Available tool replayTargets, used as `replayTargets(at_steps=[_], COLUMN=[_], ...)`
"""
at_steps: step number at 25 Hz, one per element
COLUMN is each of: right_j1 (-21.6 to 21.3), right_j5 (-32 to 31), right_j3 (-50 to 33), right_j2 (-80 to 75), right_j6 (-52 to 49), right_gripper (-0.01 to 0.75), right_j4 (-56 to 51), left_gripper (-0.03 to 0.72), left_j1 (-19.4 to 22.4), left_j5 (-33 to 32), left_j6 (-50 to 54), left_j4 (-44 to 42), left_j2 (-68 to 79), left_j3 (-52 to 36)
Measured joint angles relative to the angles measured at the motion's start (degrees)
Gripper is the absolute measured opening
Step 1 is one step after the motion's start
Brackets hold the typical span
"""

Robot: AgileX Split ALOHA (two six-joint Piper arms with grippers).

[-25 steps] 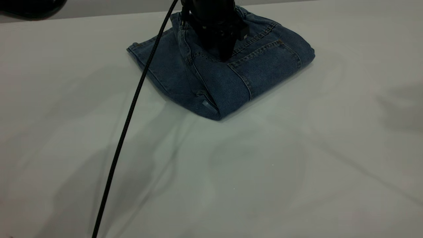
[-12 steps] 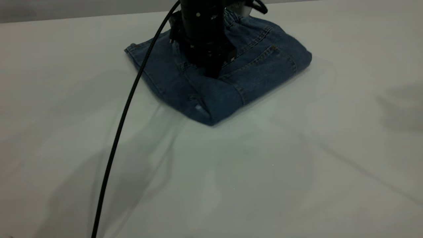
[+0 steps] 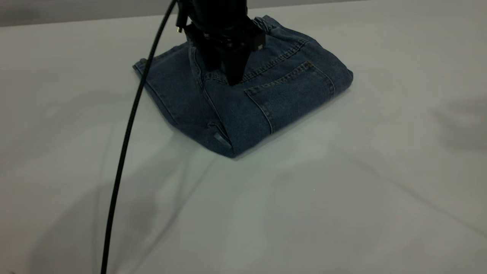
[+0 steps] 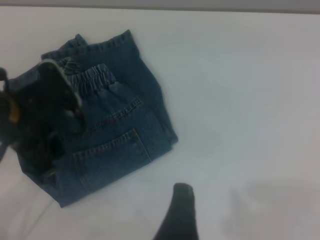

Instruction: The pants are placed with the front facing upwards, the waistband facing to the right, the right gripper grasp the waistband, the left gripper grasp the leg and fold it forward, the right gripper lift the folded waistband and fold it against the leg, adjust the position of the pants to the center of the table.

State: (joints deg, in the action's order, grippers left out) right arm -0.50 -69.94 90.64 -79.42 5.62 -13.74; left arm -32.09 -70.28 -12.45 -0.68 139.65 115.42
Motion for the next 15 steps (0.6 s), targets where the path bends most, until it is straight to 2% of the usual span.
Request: replayTargets(at_steps=[7,12,15], right_j1=[0.0,0.0,0.0], right_j5=[0.0,0.0,0.0], right_j3=[0.0,0.0,0.0], right_j2=[0.0,0.0,0.0], right_j6=[0.0,0.7,0.7], right_gripper=[0.584,0.584,0.584], right_j4=[-0.7,-1.7,-2.0], left_gripper=[0.418,0.418,0.418], left_j1=[0.0,0.0,0.0], left_j5=[0.7,5.7,8.7], left_j6=[-5.3,-14.9,-21.4], left_j4=[-1.1,-1.7,-5.3], left_j2=[-2.6,-2.1,-2.1], left_j3=[-4.5,-4.4,-4.4])
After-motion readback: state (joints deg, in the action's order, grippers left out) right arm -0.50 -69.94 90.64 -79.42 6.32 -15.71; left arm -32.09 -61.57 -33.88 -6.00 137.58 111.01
